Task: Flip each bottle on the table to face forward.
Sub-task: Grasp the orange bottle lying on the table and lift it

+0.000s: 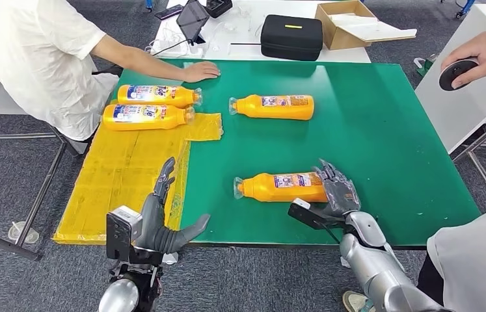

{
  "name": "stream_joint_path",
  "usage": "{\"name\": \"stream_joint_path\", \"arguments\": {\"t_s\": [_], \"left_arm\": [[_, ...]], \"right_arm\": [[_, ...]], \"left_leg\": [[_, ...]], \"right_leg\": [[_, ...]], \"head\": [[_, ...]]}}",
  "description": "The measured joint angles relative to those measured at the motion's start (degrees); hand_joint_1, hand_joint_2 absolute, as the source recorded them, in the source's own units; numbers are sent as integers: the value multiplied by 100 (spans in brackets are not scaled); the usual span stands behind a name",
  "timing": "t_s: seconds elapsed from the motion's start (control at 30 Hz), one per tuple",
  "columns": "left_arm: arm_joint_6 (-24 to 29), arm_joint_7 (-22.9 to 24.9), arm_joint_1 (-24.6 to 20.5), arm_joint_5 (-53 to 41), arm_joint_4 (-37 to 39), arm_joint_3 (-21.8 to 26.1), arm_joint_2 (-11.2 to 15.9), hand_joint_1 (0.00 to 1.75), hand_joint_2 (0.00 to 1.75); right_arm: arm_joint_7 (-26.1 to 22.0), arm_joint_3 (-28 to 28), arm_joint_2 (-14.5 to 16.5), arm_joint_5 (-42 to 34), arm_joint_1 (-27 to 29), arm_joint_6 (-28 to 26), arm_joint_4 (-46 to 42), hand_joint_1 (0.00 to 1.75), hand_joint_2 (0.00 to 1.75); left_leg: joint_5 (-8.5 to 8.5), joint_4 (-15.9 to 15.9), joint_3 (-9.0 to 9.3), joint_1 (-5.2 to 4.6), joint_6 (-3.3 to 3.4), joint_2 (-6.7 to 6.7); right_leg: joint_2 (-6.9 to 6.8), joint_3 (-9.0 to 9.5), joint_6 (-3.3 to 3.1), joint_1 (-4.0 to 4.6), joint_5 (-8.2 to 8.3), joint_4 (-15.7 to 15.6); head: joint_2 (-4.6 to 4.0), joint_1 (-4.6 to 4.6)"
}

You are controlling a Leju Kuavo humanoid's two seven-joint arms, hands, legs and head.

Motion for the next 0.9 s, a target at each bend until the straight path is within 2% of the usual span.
{"name": "stream_joint_path", "arguments": {"t_s": [0.1, 0.13, 0.23, 0.27, 0.5, 0.73, 0.83, 0.9], "left_arm": [[-1, 0, -30, 4, 24, -10, -7, 0, 175], [-1, 0, -37, 4, 28, -12, -8, 0, 175], [-2, 0, -54, 4, 40, -25, -8, 0, 175], [-2, 0, -57, 4, 43, -30, -8, 0, 175], [-30, -1, -86, 70, 87, -51, -8, 0, 175], [-74, -9, -149, 109, 148, -111, -33, 0, 175], [-106, -42, -161, 125, 172, -141, -48, 0, 175], [-132, -81, -160, 165, 176, -150, -55, 0, 175]], "right_arm": [[4, 20, -2, 0, -60, 39, 66, 66, 175], [5, 22, -2, 0, -75, 44, 82, 84, 175], [7, 28, -2, 0, -113, 53, 125, 164, 175], [10, 29, -3, 0, -125, 64, 137, 173, 175], [174, 138, -62, 39, -291, 638, 292, 175, 175], [207, 282, -134, 99, -400, 927, 406, 175, 175], [57, 312, -146, -3, -385, 881, 416, 175, 175], [-225, 304, -149, -250, -323, 740, 411, 175, 175]], "left_leg": [[0, 0, 8, 0, 0, 2], [0, 0, 11, 0, 0, 2], [1, 0, 18, 0, 0, 2], [1, 0, 20, 0, 0, 2], [-1, 0, 37, 1, -1, 7], [-24, -1, 88, 1, 0, 6], [-27, -1, 103, 1, -1, 6], [-27, -1, 102, 1, -1, 5]], "right_leg": [[3, 8, 0, 0, 1, 0], [3, 11, 0, 0, 1, 0], [3, 18, 1, 0, 1, 0], [3, 20, 1, 0, 1, 0], [5, 28, 0, 2, -1, -2], [5, 28, 2, 2, -25, -6], [5, 55, 7, 2, -23, -6], [5, 83, 10, 1, -20, -5]], "head": [[0, 1], [0, 2], [0, 1], [0, 1], [0, 3], [0, 2], [0, 2], [0, 2]]}}
